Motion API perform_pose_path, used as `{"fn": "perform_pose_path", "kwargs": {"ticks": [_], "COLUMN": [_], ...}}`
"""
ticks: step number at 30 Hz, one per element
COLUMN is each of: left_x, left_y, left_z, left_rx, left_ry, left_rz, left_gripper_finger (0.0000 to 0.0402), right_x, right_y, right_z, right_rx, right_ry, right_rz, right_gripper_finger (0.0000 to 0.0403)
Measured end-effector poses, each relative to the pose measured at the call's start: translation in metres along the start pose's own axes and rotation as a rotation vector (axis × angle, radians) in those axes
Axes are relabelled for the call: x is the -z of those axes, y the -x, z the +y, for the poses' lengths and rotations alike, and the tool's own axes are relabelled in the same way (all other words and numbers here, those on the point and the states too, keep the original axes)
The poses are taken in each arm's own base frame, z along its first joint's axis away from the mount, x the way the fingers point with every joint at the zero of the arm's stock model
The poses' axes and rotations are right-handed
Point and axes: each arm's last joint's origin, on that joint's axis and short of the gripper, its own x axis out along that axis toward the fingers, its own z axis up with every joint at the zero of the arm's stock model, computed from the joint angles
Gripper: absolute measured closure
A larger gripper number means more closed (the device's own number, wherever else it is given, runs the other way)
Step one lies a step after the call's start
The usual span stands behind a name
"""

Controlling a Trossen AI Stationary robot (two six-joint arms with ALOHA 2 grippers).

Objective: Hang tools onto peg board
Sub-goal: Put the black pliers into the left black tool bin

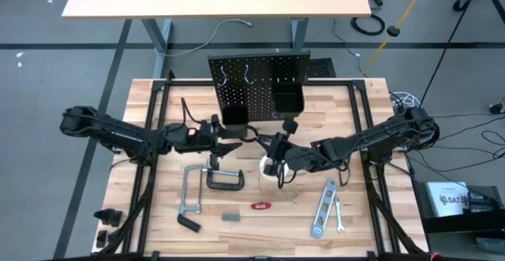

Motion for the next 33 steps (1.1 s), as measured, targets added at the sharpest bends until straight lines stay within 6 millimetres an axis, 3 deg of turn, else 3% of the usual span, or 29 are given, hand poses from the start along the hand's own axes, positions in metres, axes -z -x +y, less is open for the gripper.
{"fn": "perform_pose_path", "kwargs": {"ticks": [25, 33], "left_x": [-0.004, -0.014], "left_y": [-0.006, -0.010], "left_z": [0.003, 0.001], "left_rx": [-0.103, -0.117], "left_ry": [0.021, 0.032], "left_rz": [-0.129, -0.178], "left_gripper_finger": [0.0240, 0.0240], "right_x": [-0.001, -0.004], "right_y": [-0.007, -0.010], "right_z": [-0.008, -0.012], "right_rx": [0.031, 0.040], "right_ry": [-0.043, -0.074], "right_rz": [0.002, -0.022], "right_gripper_finger": [0.0343, 0.0343]}}
